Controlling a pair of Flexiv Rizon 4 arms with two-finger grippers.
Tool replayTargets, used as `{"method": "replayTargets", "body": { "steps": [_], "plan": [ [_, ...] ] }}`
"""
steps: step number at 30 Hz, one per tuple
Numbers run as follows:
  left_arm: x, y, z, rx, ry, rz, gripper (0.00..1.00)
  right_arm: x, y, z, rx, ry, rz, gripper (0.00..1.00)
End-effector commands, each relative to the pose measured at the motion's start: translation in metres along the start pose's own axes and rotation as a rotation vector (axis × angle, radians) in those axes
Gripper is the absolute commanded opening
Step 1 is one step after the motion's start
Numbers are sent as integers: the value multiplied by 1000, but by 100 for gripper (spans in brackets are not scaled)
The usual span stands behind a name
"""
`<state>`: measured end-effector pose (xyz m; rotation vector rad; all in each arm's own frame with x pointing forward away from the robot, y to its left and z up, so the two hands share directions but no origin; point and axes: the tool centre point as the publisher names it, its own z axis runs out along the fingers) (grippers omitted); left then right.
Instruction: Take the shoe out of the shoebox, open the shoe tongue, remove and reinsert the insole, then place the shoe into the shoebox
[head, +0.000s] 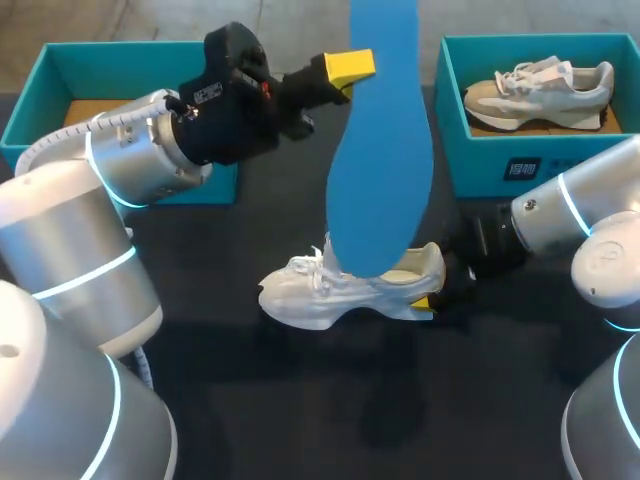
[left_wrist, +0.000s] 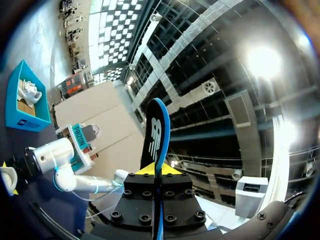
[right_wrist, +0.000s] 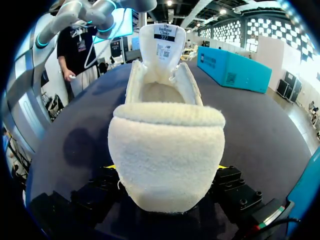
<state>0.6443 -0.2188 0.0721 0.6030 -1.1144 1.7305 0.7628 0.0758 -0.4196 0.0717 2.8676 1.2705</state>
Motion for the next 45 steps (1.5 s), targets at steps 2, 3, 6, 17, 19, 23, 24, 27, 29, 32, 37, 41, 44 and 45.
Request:
{"method": "replayTargets", "body": {
  "steps": [2, 3, 6, 17, 19, 23, 24, 27, 29, 32, 37, 41, 44, 45],
  "plan": [
    [10, 23, -1, 34, -18, -6, 0, -1, 0, 2, 2, -1, 0, 0],
    [9, 25, -2, 29, -23, -1, 0, -1, 0, 2, 2, -1, 0, 0],
    [7, 32, -2, 23, -35, 13, 0, -1, 0, 2, 2, -1, 0, 0],
    [10, 35, -1, 18, -27, 30, 0, -1, 0, 2, 2, -1, 0, 0],
    [10, 35, -1, 18, -27, 30, 0, -1, 0, 2, 2, -1, 0, 0],
    [10, 35, -1, 18, -27, 30, 0, -1, 0, 2, 2, -1, 0, 0],
    [10, 35, -1, 18, -27, 30, 0, -1, 0, 2, 2, -1, 0, 0],
    [10, 35, -1, 18, -27, 30, 0, -1, 0, 2, 2, -1, 0, 0],
    [10, 35, -1, 18, -27, 30, 0, -1, 0, 2, 2, -1, 0, 0],
    [10, 35, -1, 18, -27, 30, 0, -1, 0, 2, 2, -1, 0, 0],
    [10, 35, -1, 18, -27, 30, 0, -1, 0, 2, 2, -1, 0, 0],
    [10, 35, -1, 18, -27, 30, 0, -1, 0, 2, 2, -1, 0, 0],
    [10, 35, -1, 18, -27, 30, 0, -1, 0, 2, 2, -1, 0, 100],
    [10, 35, -1, 18, -27, 30, 0, -1, 0, 2, 2, -1, 0, 100]
  ]
}}
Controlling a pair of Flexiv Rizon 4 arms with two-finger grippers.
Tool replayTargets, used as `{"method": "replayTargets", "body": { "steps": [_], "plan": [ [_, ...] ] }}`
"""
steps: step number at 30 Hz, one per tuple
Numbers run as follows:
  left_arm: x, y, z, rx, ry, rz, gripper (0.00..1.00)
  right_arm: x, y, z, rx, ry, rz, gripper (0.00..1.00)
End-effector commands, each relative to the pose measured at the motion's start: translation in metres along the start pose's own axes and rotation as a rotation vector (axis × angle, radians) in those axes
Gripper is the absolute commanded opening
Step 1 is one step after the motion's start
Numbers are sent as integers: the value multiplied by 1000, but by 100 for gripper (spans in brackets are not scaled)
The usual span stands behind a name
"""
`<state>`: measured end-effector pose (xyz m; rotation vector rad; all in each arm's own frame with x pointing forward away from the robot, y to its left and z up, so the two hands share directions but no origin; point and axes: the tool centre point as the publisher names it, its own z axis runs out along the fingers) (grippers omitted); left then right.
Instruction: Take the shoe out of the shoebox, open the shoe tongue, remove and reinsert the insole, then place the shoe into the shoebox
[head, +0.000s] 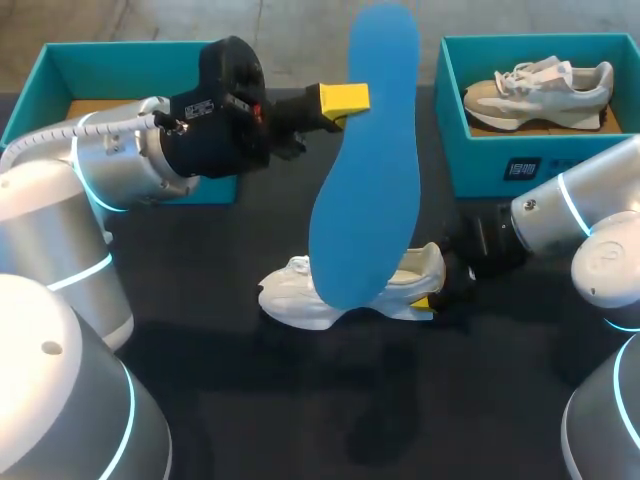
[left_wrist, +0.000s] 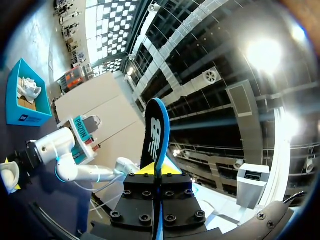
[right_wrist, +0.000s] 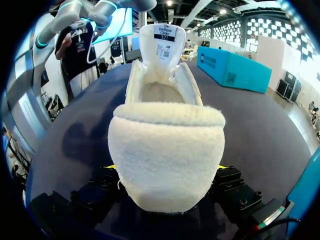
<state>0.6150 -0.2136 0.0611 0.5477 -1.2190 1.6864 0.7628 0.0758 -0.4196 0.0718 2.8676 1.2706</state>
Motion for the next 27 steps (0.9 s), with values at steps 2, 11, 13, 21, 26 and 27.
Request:
{"method": "replayTargets", "body": {
  "steps": [2, 11, 13, 21, 26, 27],
  "plan": [
    [4, 4, 6, 115, -9, 1, 0, -1, 0, 2, 2, -1, 0, 100],
    [4, 4, 6, 115, -9, 1, 0, 1, 6, -3, 81, -2, 12, 100],
    [4, 4, 6, 115, -9, 1, 0, 2, 10, -6, 95, -10, 14, 100],
    [4, 4, 6, 115, -9, 1, 0, 7, 26, -18, 188, -34, 23, 100],
    [4, 4, 6, 115, -9, 1, 0, 11, 35, -30, 242, -58, 21, 100],
    [4, 4, 6, 115, -9, 1, 0, 12, 37, -32, 248, -61, 18, 100]
  ]
}}
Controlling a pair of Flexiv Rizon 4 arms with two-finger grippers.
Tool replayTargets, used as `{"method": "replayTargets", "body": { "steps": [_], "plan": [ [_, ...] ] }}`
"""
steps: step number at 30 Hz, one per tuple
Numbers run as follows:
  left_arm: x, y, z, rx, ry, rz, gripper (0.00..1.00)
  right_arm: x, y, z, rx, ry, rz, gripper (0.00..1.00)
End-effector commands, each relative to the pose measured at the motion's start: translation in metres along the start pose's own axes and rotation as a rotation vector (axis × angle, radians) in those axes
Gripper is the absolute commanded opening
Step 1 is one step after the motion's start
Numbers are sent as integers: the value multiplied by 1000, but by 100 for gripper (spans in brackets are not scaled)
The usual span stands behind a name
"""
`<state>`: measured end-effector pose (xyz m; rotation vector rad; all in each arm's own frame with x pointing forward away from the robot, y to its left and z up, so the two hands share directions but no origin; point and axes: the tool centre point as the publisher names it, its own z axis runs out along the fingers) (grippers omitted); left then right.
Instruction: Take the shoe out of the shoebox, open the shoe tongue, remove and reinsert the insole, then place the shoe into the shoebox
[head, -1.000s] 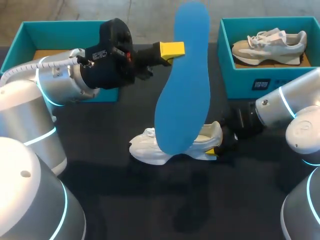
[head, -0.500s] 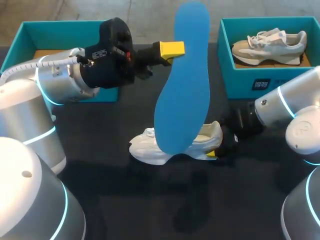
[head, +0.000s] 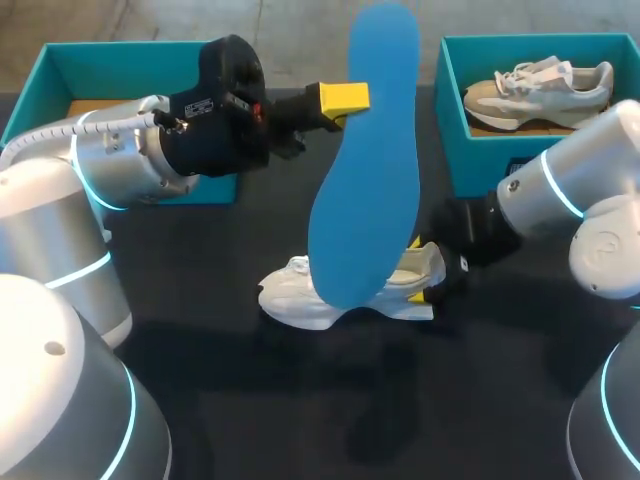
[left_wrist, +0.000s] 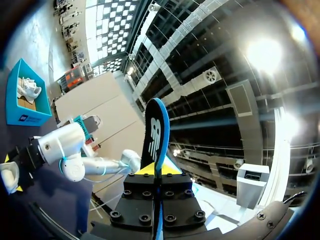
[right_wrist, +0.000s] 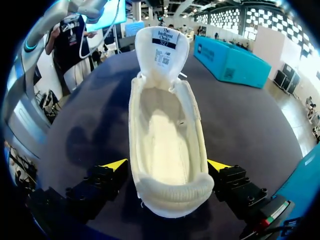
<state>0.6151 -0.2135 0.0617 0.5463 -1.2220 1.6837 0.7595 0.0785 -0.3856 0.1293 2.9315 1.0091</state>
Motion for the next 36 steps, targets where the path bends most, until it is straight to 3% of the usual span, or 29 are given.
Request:
{"method": "replayTargets", "body": {
  "steps": [1, 13, 36],
  "plan": [
    [4, 5, 6, 119, -9, 1, 0, 8, 9, -16, 92, -17, 2, 100],
    [4, 5, 6, 119, -9, 1, 0, 3, 19, -36, 177, -36, 61, 100],
    [4, 5, 6, 119, -9, 1, 0, -10, 28, -60, 319, -27, 29, 100]
  ]
}}
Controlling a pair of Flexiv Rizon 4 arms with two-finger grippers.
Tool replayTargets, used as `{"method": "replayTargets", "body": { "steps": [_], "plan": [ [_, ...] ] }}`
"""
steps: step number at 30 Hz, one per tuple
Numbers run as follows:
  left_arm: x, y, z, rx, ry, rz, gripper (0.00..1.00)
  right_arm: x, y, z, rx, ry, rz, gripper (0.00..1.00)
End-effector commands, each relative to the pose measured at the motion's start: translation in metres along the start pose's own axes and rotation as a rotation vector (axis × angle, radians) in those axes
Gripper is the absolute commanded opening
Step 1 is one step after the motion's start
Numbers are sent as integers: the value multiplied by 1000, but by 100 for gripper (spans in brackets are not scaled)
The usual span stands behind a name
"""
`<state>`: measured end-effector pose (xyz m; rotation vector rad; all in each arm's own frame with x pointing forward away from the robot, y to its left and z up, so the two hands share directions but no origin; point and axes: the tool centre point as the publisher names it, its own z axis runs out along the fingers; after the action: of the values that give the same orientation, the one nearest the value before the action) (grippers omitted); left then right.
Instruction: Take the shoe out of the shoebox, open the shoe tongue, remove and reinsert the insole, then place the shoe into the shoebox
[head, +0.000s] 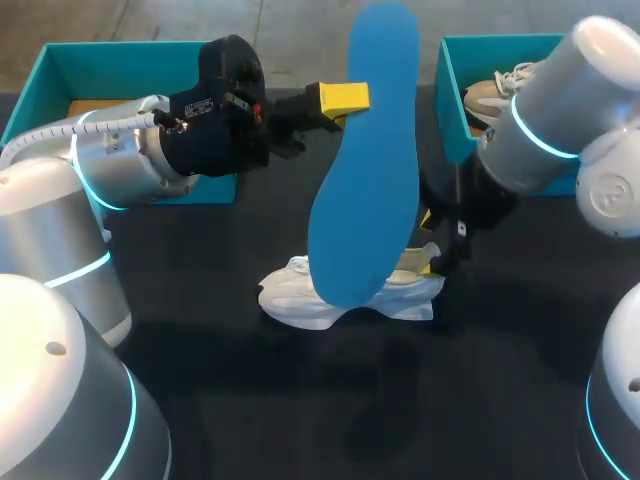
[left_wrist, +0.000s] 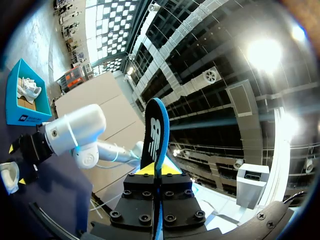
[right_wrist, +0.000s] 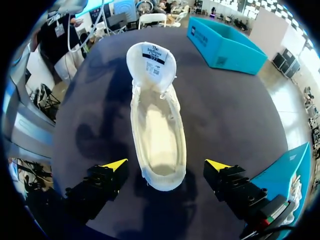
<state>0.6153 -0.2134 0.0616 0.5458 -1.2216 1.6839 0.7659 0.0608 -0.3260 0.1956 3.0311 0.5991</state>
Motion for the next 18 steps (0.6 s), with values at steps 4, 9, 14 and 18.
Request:
{"method": "replayTargets", "body": {
  "steps": [4, 9, 14, 18],
  "plan": [
    [4, 5, 6, 119, -9, 1, 0, -1, 4, -7, 60, 4, -13, 100],
    [4, 5, 6, 119, -9, 1, 0, 3, 10, -14, 99, -2, -19, 100],
    [4, 5, 6, 119, -9, 1, 0, 6, 15, -18, 127, -3, -12, 100],
    [4, 5, 6, 119, -9, 1, 0, 8, 20, -21, 130, -3, -14, 100]
  ]
}}
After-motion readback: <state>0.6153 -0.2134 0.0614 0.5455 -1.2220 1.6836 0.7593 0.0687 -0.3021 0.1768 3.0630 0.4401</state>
